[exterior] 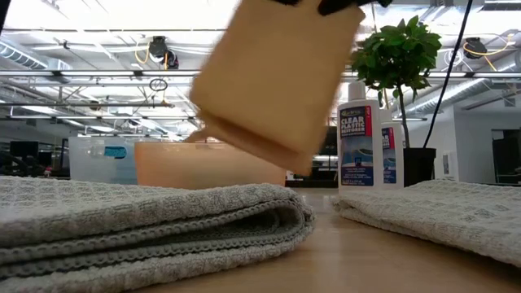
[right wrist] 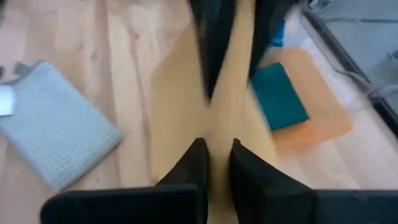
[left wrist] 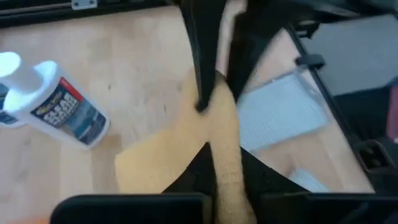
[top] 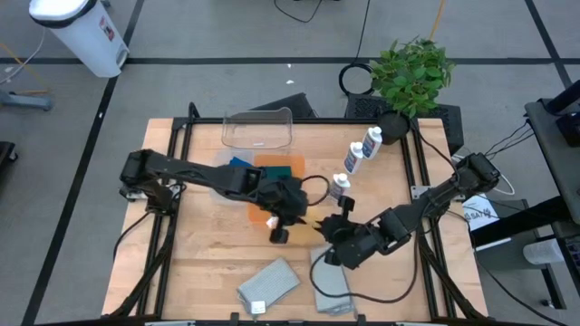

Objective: Pick & Place Kitchen Items
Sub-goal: Put the yellow towel into the orange bin

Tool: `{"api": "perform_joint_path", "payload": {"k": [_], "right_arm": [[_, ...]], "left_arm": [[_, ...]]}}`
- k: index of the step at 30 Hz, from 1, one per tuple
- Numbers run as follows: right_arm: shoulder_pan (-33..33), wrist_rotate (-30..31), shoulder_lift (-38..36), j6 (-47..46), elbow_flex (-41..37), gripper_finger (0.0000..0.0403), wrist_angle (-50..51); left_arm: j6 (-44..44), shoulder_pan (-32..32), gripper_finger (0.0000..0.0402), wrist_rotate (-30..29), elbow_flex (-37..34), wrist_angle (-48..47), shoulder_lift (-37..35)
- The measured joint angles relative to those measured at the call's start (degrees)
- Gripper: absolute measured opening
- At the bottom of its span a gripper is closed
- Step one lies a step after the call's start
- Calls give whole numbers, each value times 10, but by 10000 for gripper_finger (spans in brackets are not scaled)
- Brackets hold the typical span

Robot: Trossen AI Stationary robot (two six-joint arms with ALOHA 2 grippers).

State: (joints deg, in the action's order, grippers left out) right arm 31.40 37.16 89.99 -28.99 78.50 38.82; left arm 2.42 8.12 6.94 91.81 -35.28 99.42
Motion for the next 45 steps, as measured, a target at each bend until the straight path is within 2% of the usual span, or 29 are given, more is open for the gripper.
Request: {"api": "perform_joint_path", "payload": {"k": [3, 7, 11, 16, 20, 27, 33, 45], "right_arm": [[14, -15, -6, 1, -1, 31, 13], [33, -19, -9, -3, -3, 28, 29], [42, -5, -15, 0, -2, 21, 27], [42, 20, -15, 12, -2, 14, 22], [32, 17, -15, 16, -2, 11, 15], [23, 18, -15, 14, -2, 10, 16], [23, 18, -15, 15, -2, 6, 17], [23, 18, -15, 16, -2, 6, 17]], "left_arm": [[0, 5, 19, -10, 0, -6, -43], [-1, 15, 19, -61, -23, 7, -109], [-10, 13, 19, -71, -106, 59, -180], [-24, -23, 19, -75, -232, 161, -266], [-30, -69, 19, -42, -316, 240, -301], [-42, -141, 19, 39, -418, 316, -308], [-56, -169, 19, 105, -478, 420, -308], [-85, -154, 20, 111, -509, 462, -308]]}}
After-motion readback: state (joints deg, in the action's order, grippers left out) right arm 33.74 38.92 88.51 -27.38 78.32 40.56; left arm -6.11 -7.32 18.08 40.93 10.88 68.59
